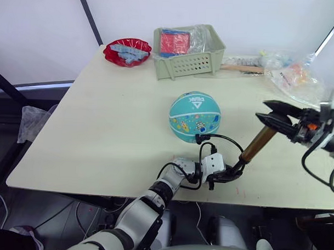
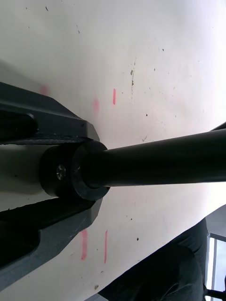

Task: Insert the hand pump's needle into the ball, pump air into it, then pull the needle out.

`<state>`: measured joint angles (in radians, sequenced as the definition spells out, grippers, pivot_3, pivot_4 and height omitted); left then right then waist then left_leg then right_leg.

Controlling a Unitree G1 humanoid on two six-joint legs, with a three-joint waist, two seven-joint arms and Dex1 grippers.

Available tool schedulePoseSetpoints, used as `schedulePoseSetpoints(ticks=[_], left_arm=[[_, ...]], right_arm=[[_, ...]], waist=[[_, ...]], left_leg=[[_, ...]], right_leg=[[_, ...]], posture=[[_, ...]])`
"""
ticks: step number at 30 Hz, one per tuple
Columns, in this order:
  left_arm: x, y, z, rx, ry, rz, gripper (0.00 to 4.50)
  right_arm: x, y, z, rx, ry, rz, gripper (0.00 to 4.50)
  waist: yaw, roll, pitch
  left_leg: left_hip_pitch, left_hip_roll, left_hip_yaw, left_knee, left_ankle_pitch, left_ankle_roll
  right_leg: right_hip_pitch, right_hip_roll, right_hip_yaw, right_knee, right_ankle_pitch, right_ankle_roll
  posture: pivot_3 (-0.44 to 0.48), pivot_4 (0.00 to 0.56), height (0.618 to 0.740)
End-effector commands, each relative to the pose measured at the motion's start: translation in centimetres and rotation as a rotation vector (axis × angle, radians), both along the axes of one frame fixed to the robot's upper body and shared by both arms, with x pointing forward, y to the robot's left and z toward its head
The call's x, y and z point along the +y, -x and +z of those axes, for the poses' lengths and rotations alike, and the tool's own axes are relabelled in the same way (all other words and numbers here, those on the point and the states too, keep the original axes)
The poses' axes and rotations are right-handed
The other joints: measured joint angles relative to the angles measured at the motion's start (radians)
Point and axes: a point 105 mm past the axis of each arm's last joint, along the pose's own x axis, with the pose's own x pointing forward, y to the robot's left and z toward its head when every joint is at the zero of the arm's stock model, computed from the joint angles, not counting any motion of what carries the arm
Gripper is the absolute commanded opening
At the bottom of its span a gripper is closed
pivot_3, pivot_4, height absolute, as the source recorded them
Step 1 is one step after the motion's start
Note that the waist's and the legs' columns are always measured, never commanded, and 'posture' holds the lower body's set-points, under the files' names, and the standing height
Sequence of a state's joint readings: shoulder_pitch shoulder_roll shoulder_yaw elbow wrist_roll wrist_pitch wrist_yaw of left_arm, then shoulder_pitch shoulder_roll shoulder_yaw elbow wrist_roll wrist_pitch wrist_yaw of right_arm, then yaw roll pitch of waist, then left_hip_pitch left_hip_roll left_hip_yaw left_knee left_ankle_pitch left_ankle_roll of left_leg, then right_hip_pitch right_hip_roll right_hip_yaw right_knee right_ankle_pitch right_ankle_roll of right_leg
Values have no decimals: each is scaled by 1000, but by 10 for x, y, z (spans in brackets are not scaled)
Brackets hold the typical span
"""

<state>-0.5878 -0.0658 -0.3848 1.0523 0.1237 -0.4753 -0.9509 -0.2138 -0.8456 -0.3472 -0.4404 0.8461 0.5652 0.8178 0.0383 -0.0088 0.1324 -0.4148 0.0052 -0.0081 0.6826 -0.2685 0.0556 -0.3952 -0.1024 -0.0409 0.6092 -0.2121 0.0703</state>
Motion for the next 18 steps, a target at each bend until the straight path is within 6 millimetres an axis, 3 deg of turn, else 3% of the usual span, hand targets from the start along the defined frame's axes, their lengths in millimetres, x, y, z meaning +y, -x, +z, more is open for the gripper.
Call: schedulePoseSetpoints(ticks=[1,8,10,18], left_arm=[[25,20,-45,115,-170,-16,1034],[25,20,-45,114,-172,-16,1034],[25,20,-45,114,-170,-16,1034],[24,21,-45,112,-169,-19,1034]], right_arm=[[-7,8,46,-160,-31,-8,1542],[-10,11,70,-207,-38,-5,1542],[-9,10,61,-177,-24,-8,1542],[-9,9,-11,-8,29,-30,1542]], waist=[[0,0,0],[0,1,0],[0,1,0],[0,-3,-3]], left_leg=[[0,0,0,0,0,0],[0,0,0,0,0,0],[0,0,0,0,0,0],[1,1,0,0,0,0]], right_leg=[[0,0,0,0,0,0],[0,0,0,0,0,0],[0,0,0,0,0,0],[1,1,0,0,0,0]], posture=[[0,150,738],[0,150,738],[0,150,738],[0,150,738]])
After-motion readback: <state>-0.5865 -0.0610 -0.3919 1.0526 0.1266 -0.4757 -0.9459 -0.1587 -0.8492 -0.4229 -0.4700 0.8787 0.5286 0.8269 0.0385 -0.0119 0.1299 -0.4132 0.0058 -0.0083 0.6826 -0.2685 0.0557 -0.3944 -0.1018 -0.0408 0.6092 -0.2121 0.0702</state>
